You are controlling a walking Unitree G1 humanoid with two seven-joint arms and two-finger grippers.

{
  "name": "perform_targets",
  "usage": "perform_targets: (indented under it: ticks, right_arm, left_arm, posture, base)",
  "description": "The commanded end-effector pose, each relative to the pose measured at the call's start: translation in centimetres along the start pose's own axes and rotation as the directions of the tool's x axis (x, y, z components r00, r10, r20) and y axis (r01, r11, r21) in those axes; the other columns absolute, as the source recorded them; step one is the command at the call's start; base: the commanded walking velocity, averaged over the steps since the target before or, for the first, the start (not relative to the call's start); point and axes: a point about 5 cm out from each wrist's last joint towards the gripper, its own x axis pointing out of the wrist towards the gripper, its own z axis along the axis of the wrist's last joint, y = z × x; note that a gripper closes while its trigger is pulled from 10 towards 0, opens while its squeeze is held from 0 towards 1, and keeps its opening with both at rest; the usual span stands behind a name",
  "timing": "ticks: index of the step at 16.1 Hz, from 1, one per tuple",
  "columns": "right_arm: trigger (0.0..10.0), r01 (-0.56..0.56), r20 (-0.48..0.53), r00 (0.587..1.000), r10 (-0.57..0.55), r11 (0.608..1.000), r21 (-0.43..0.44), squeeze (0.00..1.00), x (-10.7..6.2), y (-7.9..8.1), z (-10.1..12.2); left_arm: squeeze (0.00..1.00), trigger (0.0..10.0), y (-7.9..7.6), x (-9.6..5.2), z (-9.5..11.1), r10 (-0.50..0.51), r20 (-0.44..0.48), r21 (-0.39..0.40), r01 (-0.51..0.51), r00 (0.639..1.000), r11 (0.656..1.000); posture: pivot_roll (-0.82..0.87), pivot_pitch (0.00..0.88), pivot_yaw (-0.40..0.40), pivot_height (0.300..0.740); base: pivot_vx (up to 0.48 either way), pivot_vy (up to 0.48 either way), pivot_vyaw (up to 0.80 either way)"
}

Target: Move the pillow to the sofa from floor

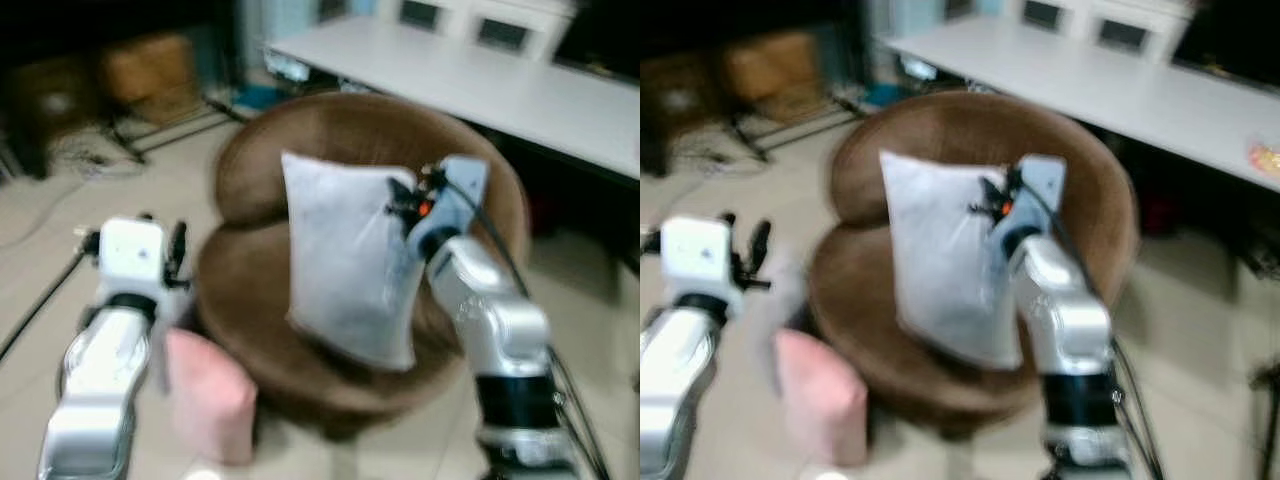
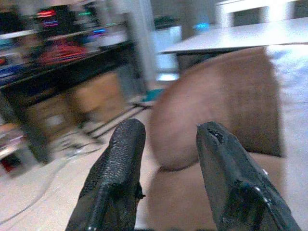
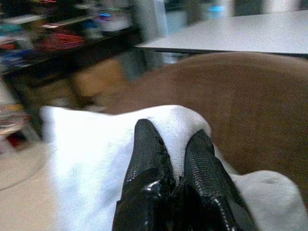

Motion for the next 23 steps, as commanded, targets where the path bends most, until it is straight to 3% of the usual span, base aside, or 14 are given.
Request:
perform_targets:
  ticks: [1,16,23]
  right_arm:
    - [10.0,-0.022,0.086,0.996,0.022,1.0,-0.002,0.0,0.0,0.5,1.8]
    - [10.0,-0.111,0.099,0.989,0.114,0.993,-0.035,0.0,-0.1,1.5,2.2]
    - [10.0,-0.096,0.089,0.991,0.1,0.995,-0.04,0.0,-0.1,1.3,2.0]
  left_arm:
    - [0.0,10.0,0.2,-0.1,0.0,0.003,-0.004,0.013,-0.003,1.0,1.0]
    - [0.0,10.0,0.1,-0.3,0.0,-0.003,-0.002,-0.002,0.003,1.0,1.0]
    - [0.0,10.0,0.0,-0.2,0.0,-0.01,0.002,-0.008,0.01,1.0,1.0]
  posture:
    - [0.05,0.0,-0.05,0.74]
    - [0.06,0.0,-0.058,0.74]
    - [0.05,0.0,-0.054,0.74]
  base:
    - [0.266,0.0,0.0]
    - [0.274,0.0,0.0]
    - [0.314,0.0,0.0]
